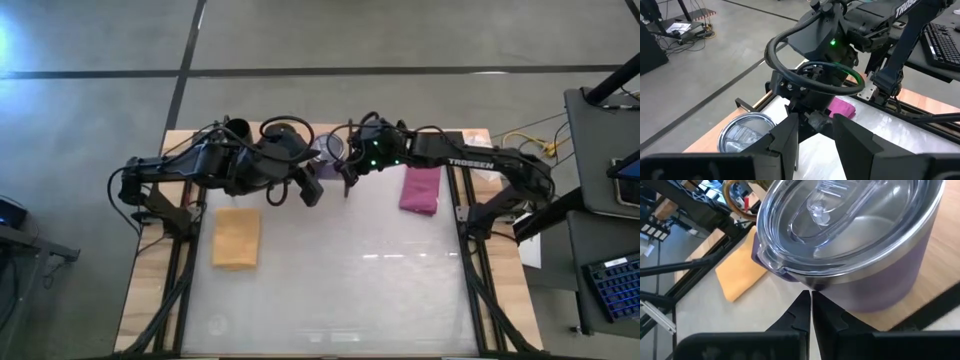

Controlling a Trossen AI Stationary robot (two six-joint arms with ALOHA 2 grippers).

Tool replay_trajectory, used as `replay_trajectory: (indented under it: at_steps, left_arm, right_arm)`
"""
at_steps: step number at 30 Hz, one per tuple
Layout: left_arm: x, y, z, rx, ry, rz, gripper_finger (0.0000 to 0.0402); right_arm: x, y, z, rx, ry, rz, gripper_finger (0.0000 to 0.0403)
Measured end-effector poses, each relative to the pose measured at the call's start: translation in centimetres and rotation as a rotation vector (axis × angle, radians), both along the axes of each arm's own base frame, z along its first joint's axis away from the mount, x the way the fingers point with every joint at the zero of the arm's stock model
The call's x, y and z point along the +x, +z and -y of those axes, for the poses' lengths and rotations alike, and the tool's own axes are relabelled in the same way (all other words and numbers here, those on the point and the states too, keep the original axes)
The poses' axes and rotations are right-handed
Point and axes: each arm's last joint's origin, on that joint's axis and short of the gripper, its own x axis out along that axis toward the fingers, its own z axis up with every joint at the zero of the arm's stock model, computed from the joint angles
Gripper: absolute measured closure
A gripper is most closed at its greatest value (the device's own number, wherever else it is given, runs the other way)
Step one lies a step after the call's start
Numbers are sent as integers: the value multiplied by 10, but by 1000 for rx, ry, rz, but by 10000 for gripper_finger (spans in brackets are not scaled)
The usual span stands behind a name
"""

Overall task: Stack small to large cups/mugs on shelf
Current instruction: Put the purple mug on the shelf, then return to Home Position

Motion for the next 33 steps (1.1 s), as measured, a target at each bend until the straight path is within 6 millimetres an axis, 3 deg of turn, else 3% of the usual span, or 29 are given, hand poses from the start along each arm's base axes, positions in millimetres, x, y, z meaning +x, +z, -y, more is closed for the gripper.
replay_trajectory:
  at_steps: [7, 33]
  left_arm:
    - [0, -1, 0, 0, 0, -7, 292]
    - [1, -12, 1, 3, -8, -72, 292]
  right_arm:
    - [6, 1, 3, -31, -36, -5, 394]
    - [-2, 6, 16, -180, -254, -48, 394]
